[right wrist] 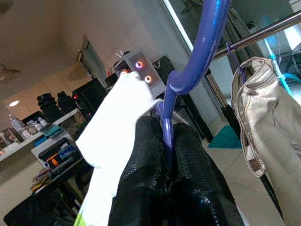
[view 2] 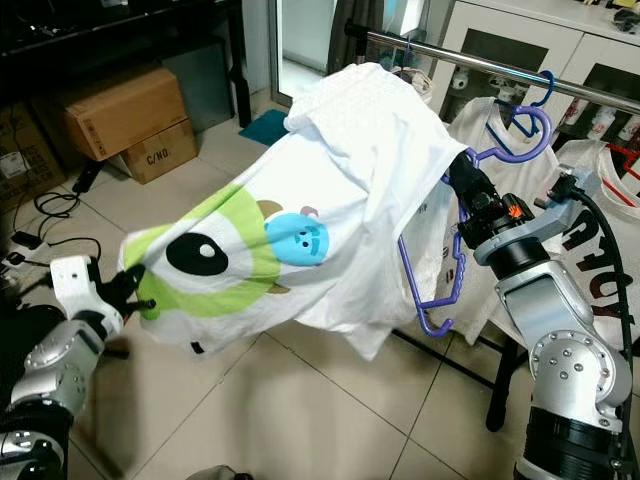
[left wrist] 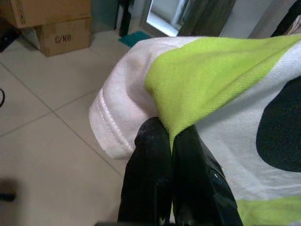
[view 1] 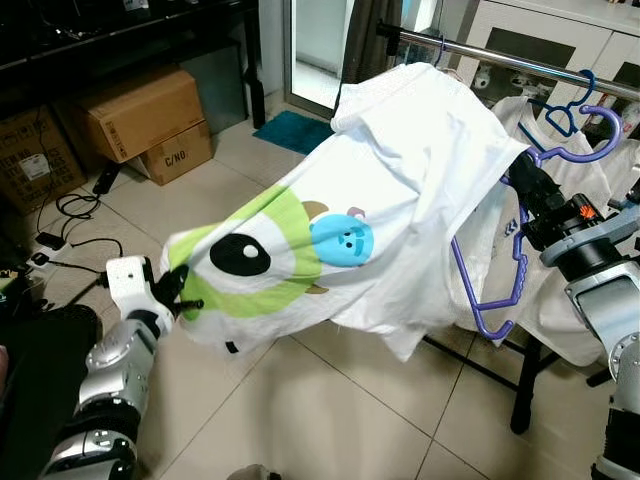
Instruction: Hang hanger
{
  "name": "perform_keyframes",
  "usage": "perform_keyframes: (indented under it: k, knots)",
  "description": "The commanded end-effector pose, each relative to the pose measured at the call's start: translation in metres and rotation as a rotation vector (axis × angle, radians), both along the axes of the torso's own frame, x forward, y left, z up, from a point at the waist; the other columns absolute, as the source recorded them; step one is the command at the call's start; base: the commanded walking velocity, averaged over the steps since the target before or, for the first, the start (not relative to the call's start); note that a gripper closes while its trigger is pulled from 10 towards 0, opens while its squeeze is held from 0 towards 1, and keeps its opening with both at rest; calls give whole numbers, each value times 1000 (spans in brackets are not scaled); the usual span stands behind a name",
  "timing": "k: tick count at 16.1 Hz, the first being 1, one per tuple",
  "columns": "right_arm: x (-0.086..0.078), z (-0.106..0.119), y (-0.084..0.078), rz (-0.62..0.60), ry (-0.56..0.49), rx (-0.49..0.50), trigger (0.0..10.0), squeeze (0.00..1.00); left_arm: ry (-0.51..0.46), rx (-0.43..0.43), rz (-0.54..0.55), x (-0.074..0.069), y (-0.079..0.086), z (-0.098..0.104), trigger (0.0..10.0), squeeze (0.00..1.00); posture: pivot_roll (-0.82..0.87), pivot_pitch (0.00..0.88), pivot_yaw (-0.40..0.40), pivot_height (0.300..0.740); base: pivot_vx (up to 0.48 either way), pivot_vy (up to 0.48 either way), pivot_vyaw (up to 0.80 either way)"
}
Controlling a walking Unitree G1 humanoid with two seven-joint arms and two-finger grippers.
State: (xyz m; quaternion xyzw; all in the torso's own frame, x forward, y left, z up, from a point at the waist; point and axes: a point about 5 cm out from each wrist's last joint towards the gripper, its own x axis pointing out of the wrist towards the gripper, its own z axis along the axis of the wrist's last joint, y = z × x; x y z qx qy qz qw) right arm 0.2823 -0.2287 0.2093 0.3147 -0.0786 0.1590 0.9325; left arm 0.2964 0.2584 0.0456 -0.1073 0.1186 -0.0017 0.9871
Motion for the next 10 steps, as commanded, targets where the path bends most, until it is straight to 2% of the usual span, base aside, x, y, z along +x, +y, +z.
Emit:
perform_keyframes:
  k: [1, 5, 8, 9, 10]
  knots:
    - [-3, 15, -15, -78, -82, 35, 10000, 0, 39, 11, 18, -8, 4, -9, 0, 0, -162, 0, 0, 740, 0, 0, 0]
    - [-2, 17, -14, -79, -93, 48, 10000, 0, 85, 29, 10, -18, 5, -20, 0, 0, -165, 0, 3, 740, 0, 0, 0]
    - [-1, 19, -9, -54, -103, -5, 10000, 0, 78, 37, 10, -15, 5, -18, 0, 0, -166, 0, 4, 740, 0, 0, 0]
    - [-1, 20, -4, -32, -111, -30, 10000, 0, 32, -5, -17, -10, 1, -12, 10000, 0, -167, 0, 5, 740, 0, 0, 0]
    - [-1, 22, 1, -9, -121, -67, 10000, 0, 9, 6, -38, -7, -1, -7, 10000, 0, -168, 0, 8, 740, 0, 0, 0]
